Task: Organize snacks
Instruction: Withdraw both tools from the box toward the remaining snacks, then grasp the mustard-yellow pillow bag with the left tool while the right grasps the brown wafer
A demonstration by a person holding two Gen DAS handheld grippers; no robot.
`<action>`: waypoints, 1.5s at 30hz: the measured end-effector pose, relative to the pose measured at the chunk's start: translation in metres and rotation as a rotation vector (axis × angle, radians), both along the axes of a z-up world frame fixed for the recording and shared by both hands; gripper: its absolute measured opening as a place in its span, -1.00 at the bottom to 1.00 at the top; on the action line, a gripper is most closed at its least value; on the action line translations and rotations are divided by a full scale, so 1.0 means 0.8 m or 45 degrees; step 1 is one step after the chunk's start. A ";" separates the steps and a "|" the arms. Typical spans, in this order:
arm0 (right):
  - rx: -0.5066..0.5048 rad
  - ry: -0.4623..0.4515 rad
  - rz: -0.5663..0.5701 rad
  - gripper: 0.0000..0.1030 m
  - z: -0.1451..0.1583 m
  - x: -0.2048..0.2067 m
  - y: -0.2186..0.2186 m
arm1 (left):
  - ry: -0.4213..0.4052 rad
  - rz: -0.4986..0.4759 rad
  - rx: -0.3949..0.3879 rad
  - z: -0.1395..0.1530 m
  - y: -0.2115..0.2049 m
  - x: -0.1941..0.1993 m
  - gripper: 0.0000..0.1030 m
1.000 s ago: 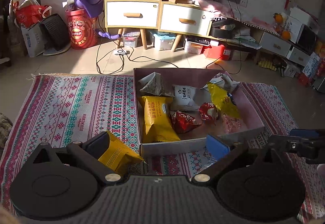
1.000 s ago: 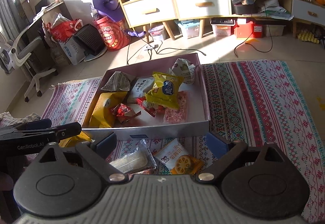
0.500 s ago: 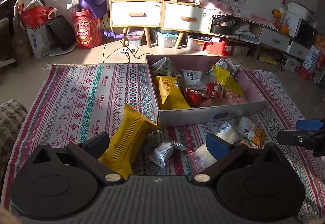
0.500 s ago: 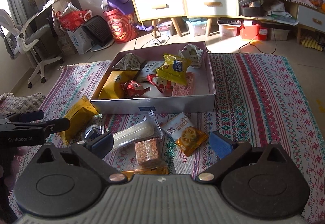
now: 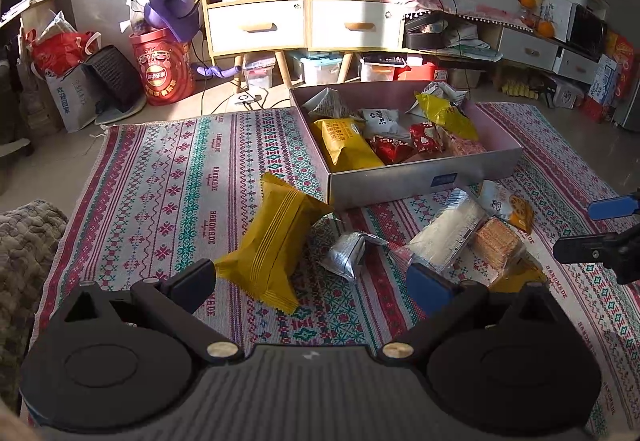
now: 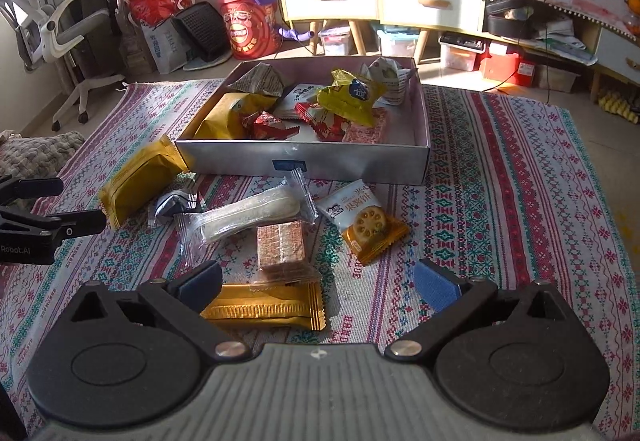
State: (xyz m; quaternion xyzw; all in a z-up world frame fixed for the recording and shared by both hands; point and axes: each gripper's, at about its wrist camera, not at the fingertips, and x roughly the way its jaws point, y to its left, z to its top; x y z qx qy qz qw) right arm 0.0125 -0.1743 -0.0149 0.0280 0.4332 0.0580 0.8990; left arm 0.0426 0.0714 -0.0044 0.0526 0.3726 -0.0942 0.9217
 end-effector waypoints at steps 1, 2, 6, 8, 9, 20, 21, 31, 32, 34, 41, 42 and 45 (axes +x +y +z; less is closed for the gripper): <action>-0.009 0.001 0.002 0.98 -0.001 -0.001 0.000 | 0.002 0.002 0.006 -0.002 0.001 0.000 1.00; -0.015 0.004 0.004 0.98 -0.002 -0.001 -0.001 | 0.005 0.004 0.012 -0.003 0.003 0.000 1.00; -0.045 0.002 0.005 0.98 -0.009 -0.001 0.000 | -0.003 0.005 0.068 -0.011 0.010 0.005 1.00; -0.080 0.003 0.006 0.98 -0.015 0.001 0.003 | -0.020 0.009 0.104 -0.015 0.015 0.011 1.00; -0.088 0.006 0.007 0.98 -0.017 0.002 0.004 | -0.025 0.012 0.116 -0.018 0.019 0.016 1.00; -0.094 -0.020 0.055 0.98 -0.030 0.011 0.021 | -0.022 0.009 0.043 -0.037 0.035 0.054 1.00; -0.088 -0.019 0.057 0.97 -0.031 0.012 0.023 | -0.019 0.004 0.042 -0.039 0.034 0.057 0.99; -0.067 -0.018 0.071 0.82 -0.042 0.025 0.037 | 0.070 0.018 -0.005 -0.052 0.022 0.082 0.64; -0.076 -0.017 0.074 0.80 -0.043 0.026 0.039 | 0.075 0.018 -0.004 -0.053 0.020 0.082 0.64; -0.094 -0.010 0.078 0.76 -0.047 0.030 0.043 | 0.079 0.017 0.002 -0.055 0.017 0.083 0.59; -0.131 -0.006 0.088 0.61 -0.053 0.030 0.052 | 0.115 0.042 0.000 -0.060 0.008 0.091 0.47; -0.133 -0.008 0.091 0.58 -0.053 0.029 0.053 | 0.115 0.045 0.001 -0.060 0.007 0.092 0.46; -0.137 -0.014 0.104 0.48 -0.050 0.029 0.054 | 0.119 0.051 -0.005 -0.059 0.004 0.093 0.37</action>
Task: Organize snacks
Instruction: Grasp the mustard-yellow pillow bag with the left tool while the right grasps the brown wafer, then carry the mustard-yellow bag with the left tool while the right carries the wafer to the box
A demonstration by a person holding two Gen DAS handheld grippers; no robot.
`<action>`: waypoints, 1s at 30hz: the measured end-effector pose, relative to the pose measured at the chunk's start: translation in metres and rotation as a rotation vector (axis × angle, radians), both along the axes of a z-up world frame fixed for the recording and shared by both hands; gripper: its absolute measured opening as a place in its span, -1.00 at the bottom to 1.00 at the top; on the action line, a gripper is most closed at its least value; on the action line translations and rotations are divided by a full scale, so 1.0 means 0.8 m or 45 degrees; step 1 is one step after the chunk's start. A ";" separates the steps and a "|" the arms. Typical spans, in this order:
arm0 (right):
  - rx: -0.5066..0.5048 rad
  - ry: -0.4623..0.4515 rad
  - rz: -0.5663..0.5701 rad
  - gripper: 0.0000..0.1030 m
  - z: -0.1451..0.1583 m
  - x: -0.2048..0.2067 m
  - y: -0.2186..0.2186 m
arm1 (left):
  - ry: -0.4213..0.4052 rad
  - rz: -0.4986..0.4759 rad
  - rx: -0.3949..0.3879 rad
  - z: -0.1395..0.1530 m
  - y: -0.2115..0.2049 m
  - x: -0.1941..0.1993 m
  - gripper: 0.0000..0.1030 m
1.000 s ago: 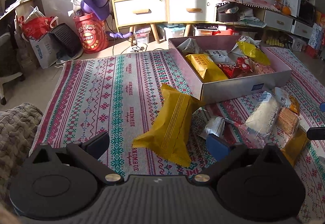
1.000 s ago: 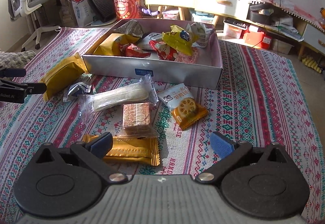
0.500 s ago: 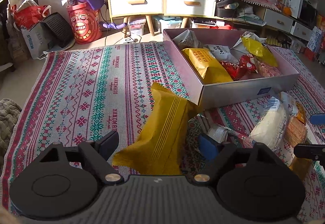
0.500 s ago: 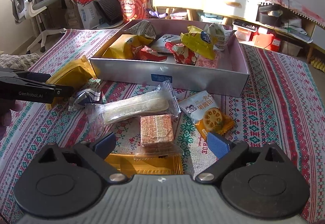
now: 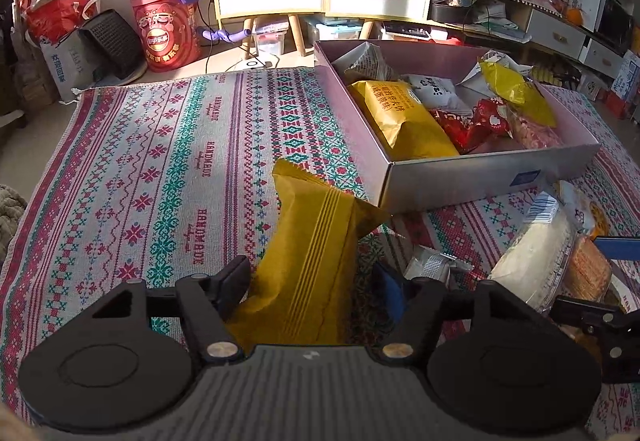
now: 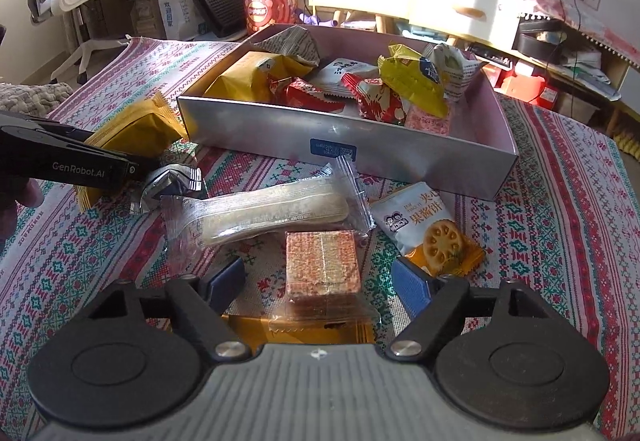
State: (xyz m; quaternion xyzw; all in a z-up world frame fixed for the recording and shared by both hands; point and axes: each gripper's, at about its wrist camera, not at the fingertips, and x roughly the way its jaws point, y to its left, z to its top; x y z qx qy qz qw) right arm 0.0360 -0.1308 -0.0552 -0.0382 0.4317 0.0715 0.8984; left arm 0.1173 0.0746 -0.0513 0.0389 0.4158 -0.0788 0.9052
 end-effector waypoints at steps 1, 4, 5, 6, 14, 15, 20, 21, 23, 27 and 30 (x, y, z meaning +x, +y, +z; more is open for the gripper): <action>-0.001 -0.001 0.005 0.46 0.000 0.000 0.001 | 0.001 0.001 -0.001 0.000 -0.001 0.000 0.33; -0.004 -0.004 0.015 0.35 0.002 -0.001 0.001 | 0.006 0.007 -0.001 0.001 -0.002 0.000 0.23; -0.003 -0.004 0.017 0.31 0.002 -0.001 0.001 | 0.007 0.008 -0.003 0.002 -0.002 0.000 0.20; -0.002 -0.004 0.018 0.25 0.002 0.000 0.001 | 0.011 0.013 -0.006 0.002 -0.002 0.000 0.15; 0.000 -0.011 0.036 -0.12 0.004 0.002 0.002 | 0.038 0.045 -0.030 0.005 -0.001 -0.001 0.02; -0.006 -0.013 0.039 -0.20 0.005 0.002 0.003 | 0.045 0.054 -0.040 0.005 -0.001 -0.001 0.00; -0.010 0.002 0.043 -0.37 0.008 0.004 0.004 | 0.072 0.079 -0.076 0.008 0.001 -0.003 -0.04; -0.012 0.004 0.045 -0.37 0.009 0.004 0.004 | 0.076 0.083 -0.083 0.009 0.001 -0.003 -0.04; -0.020 0.006 0.048 -0.38 0.010 0.004 0.006 | 0.084 0.093 -0.105 0.011 0.002 -0.004 -0.05; -0.011 0.014 0.046 -0.38 0.015 0.004 0.006 | 0.089 0.102 -0.120 0.016 0.001 -0.006 -0.05; 0.002 0.024 0.032 -0.38 0.020 0.005 0.004 | 0.088 0.099 -0.141 0.022 0.000 -0.008 -0.05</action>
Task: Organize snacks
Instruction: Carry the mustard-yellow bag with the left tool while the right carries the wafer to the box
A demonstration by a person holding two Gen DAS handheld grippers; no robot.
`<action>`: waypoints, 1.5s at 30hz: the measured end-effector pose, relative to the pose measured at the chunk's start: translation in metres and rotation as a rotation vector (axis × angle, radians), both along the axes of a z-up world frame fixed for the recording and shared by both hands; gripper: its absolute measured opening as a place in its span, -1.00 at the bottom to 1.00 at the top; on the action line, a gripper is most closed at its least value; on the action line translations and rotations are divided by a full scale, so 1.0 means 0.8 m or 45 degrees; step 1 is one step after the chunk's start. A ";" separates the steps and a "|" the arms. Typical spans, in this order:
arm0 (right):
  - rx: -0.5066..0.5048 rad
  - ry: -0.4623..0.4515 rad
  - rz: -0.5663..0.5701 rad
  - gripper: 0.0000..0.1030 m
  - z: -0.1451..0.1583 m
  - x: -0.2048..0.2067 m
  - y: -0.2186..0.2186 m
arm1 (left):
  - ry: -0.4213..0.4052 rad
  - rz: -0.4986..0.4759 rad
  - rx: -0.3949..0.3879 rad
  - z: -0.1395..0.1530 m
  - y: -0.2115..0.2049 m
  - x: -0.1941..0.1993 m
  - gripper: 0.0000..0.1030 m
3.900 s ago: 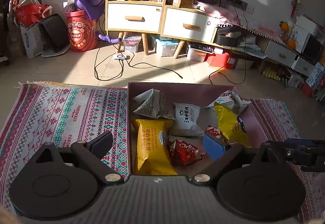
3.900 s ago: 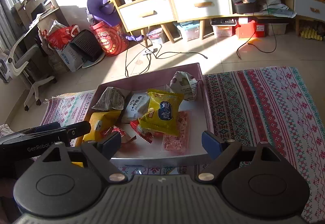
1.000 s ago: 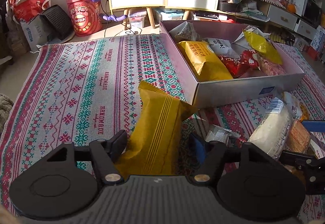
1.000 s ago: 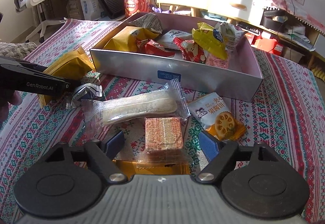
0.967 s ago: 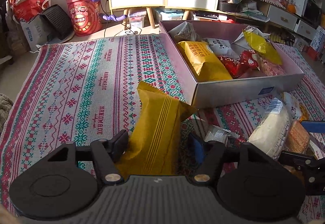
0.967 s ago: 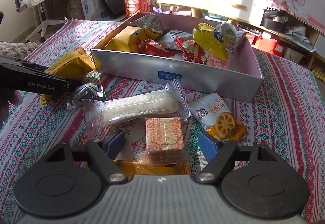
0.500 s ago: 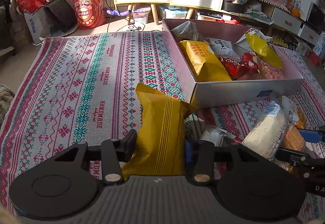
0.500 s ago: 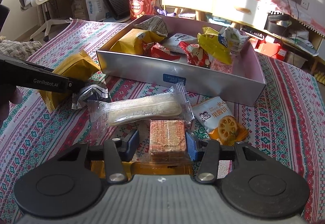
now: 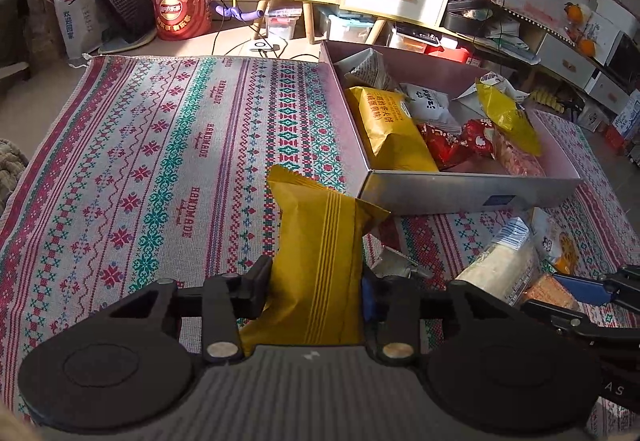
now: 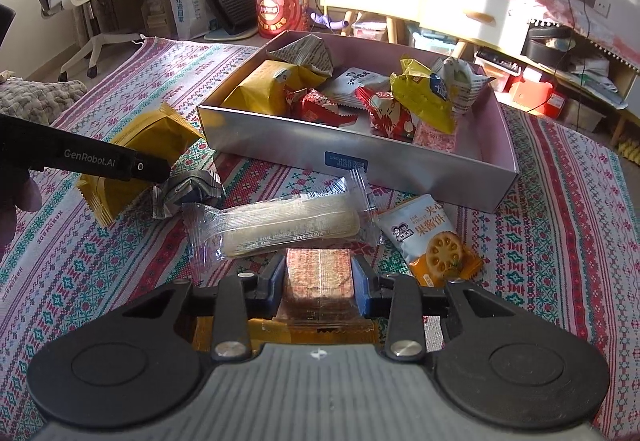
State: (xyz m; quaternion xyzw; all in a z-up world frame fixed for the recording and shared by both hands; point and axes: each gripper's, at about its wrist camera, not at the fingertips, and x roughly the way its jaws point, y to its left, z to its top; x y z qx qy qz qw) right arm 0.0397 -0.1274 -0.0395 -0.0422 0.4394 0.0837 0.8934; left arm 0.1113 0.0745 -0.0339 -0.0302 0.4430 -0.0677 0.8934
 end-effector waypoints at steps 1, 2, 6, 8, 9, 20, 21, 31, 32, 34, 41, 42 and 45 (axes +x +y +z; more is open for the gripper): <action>0.005 0.005 -0.006 -0.38 0.001 0.000 -0.001 | 0.000 0.001 -0.008 0.001 0.000 0.000 -0.05; 0.012 0.010 -0.014 -0.38 0.003 0.000 -0.002 | 0.000 0.003 -0.018 0.003 0.001 -0.001 -0.05; 0.038 0.026 -0.046 -0.38 0.009 0.002 -0.009 | -0.002 0.008 -0.054 0.010 0.001 -0.003 -0.05; 0.061 0.037 -0.067 -0.38 0.012 0.004 -0.014 | -0.003 0.010 -0.068 0.013 0.002 -0.003 -0.05; 0.073 0.041 -0.077 -0.38 0.013 0.004 -0.016 | -0.004 0.010 -0.072 0.014 0.003 -0.004 -0.05; 0.183 0.041 -0.150 -0.38 0.034 0.010 -0.039 | -0.029 0.025 -0.144 0.036 0.006 -0.010 -0.05; 0.191 0.036 -0.157 -0.38 0.036 0.011 -0.041 | -0.031 0.027 -0.149 0.038 0.006 -0.010 -0.05; 0.266 -0.022 -0.260 -0.38 0.050 0.029 -0.070 | -0.086 0.011 -0.206 0.058 -0.013 -0.004 -0.05; 0.277 -0.025 -0.274 -0.38 0.051 0.032 -0.075 | -0.089 0.006 -0.208 0.058 -0.016 -0.002 -0.05; 0.300 -0.031 -0.298 -0.38 0.051 0.038 -0.084 | -0.096 -0.007 -0.209 0.059 -0.024 0.003 -0.05; 0.327 -0.078 -0.361 -0.38 0.048 0.068 -0.109 | -0.114 -0.072 -0.178 0.060 -0.063 0.034 -0.05; 0.328 -0.083 -0.366 -0.38 0.047 0.072 -0.112 | -0.118 -0.080 -0.173 0.060 -0.069 0.040 -0.05; 0.366 -0.086 -0.386 -0.38 0.042 0.085 -0.122 | -0.128 -0.096 -0.173 0.055 -0.085 0.059 -0.05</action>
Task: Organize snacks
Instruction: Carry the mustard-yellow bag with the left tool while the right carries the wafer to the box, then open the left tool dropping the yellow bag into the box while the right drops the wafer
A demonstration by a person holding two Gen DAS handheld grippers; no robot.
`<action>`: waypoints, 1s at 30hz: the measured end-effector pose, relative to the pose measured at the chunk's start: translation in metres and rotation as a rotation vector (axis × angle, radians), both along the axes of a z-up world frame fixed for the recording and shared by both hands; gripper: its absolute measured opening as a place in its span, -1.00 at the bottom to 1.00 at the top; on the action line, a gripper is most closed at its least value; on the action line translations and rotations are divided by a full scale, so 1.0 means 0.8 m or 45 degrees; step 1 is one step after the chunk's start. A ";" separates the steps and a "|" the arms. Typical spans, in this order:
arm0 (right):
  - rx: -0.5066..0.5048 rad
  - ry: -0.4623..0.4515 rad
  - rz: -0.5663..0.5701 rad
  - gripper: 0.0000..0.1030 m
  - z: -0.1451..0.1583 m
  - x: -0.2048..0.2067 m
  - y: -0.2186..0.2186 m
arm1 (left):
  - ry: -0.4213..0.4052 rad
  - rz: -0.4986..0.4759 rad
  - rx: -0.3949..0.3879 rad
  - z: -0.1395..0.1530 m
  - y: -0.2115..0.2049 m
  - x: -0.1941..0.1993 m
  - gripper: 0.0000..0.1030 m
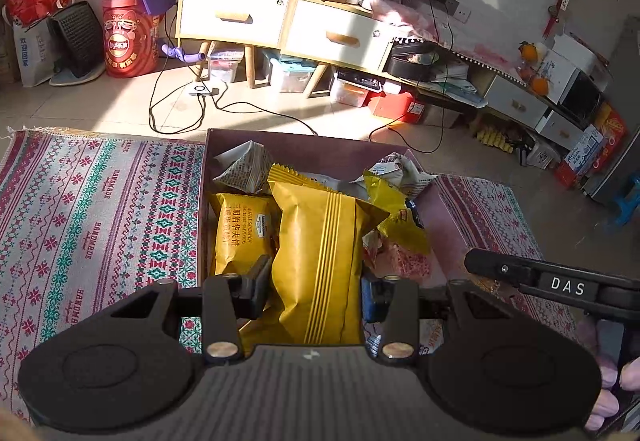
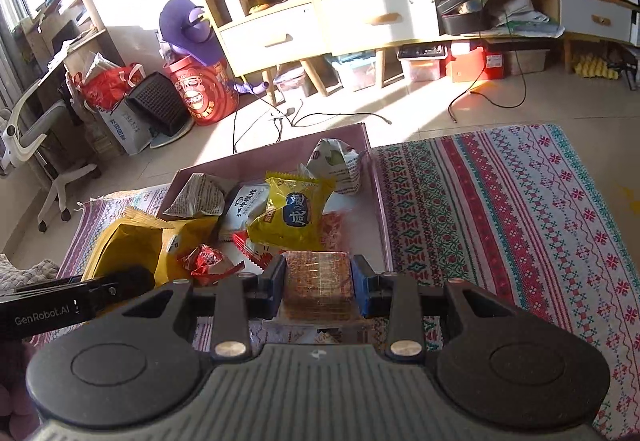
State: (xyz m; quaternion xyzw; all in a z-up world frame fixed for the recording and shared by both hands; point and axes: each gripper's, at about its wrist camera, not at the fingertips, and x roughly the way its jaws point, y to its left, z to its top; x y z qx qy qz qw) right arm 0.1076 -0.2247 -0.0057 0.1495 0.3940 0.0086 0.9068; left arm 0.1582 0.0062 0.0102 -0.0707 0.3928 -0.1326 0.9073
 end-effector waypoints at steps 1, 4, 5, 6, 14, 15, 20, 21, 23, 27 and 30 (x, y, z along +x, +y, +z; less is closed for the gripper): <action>0.013 -0.001 -0.003 -0.38 -0.002 0.005 -0.003 | -0.002 -0.002 -0.003 -0.003 -0.006 0.007 -0.05; 0.018 -0.006 -0.004 -0.38 -0.007 0.015 -0.008 | -0.006 -0.004 -0.019 -0.011 -0.018 0.021 -0.05; 0.021 -0.006 -0.005 -0.38 -0.009 0.018 -0.009 | -0.006 -0.006 -0.024 -0.013 -0.021 0.026 -0.05; 0.026 -0.004 -0.006 -0.38 -0.012 0.021 -0.011 | -0.005 -0.006 -0.026 -0.015 -0.024 0.030 -0.05; 0.086 -0.007 0.006 -0.38 -0.019 0.033 -0.016 | 0.035 0.054 -0.054 -0.033 -0.041 0.054 -0.05; 0.093 -0.010 0.010 -0.38 -0.019 0.034 -0.016 | 0.041 0.068 -0.060 -0.035 -0.042 0.057 -0.05; 0.092 -0.015 0.034 -0.38 -0.016 0.033 -0.010 | 0.039 0.115 -0.066 -0.039 -0.040 0.063 -0.04; 0.094 -0.017 0.033 -0.35 -0.016 0.033 -0.011 | 0.032 0.116 -0.060 -0.037 -0.041 0.062 0.00; 0.095 -0.017 0.029 -0.23 -0.014 0.033 -0.013 | 0.021 0.115 -0.049 -0.034 -0.042 0.061 0.17; 0.090 -0.019 0.009 -0.01 -0.011 0.029 -0.014 | -0.009 0.099 -0.021 -0.027 -0.043 0.057 0.41; 0.092 -0.019 -0.016 0.19 -0.009 0.026 -0.016 | -0.009 0.088 0.001 -0.022 -0.041 0.048 0.52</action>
